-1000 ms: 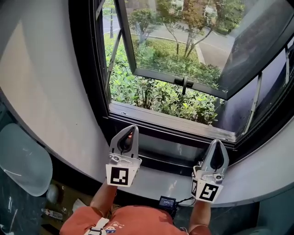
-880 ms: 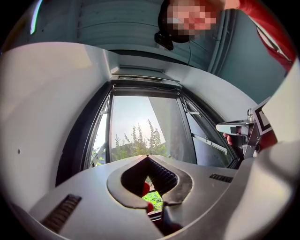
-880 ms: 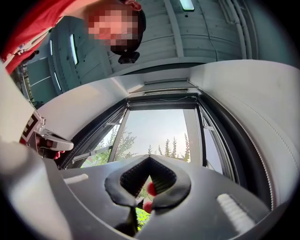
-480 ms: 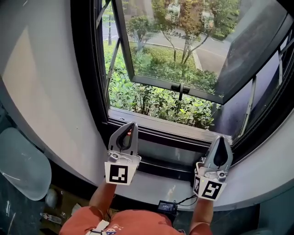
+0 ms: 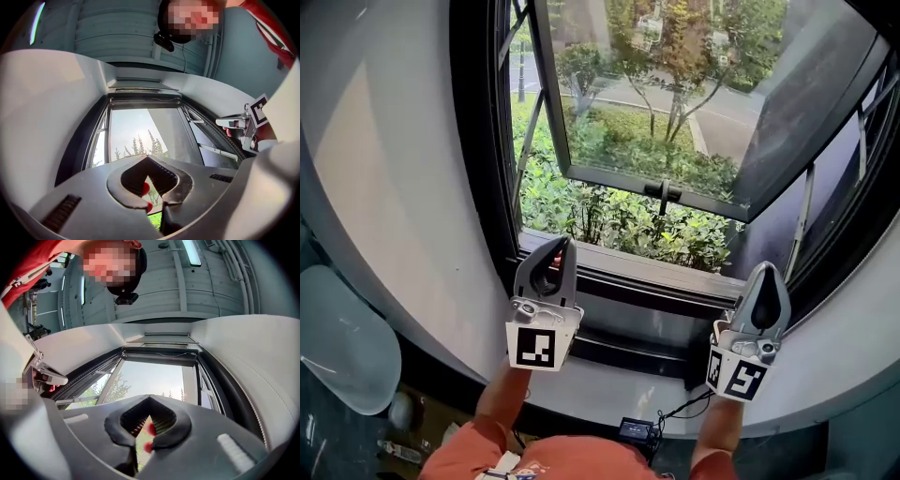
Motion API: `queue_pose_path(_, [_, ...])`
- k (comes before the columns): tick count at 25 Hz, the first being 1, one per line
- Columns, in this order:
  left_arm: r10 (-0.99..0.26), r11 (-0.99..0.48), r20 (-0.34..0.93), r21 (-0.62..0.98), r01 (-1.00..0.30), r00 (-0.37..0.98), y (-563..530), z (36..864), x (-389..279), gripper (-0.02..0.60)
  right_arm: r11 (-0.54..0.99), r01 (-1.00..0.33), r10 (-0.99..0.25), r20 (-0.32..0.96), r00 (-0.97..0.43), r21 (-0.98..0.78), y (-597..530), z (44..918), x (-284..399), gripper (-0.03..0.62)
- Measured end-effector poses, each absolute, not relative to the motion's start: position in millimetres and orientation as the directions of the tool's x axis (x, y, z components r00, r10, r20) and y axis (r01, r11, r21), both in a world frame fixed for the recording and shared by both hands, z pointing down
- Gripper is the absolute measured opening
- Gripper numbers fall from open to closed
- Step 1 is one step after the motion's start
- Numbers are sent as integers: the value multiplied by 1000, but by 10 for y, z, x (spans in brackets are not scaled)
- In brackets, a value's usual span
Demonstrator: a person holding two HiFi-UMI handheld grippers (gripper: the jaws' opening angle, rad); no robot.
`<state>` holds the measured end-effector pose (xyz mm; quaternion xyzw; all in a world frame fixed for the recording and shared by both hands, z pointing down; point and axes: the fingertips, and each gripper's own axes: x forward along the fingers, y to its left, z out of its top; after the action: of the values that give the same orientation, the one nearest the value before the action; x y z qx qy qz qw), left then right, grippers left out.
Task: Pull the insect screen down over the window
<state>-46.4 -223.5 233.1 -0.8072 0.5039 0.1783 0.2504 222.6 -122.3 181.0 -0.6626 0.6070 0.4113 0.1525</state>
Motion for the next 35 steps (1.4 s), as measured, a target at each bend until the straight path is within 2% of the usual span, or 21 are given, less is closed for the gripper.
queue_pose_path(9, [-696,-321,-564,-308,-896,443,-2304,2022,-424,5,-260,-905,-643,-760,-98,337,-1186,1500,2239,9])
queue_pose_path(35, [-546,-237,-722,-353,-905,425,-2404,576,-397,6,-409,-787,-526,-824,-211,463,-1375,243,2104,9])
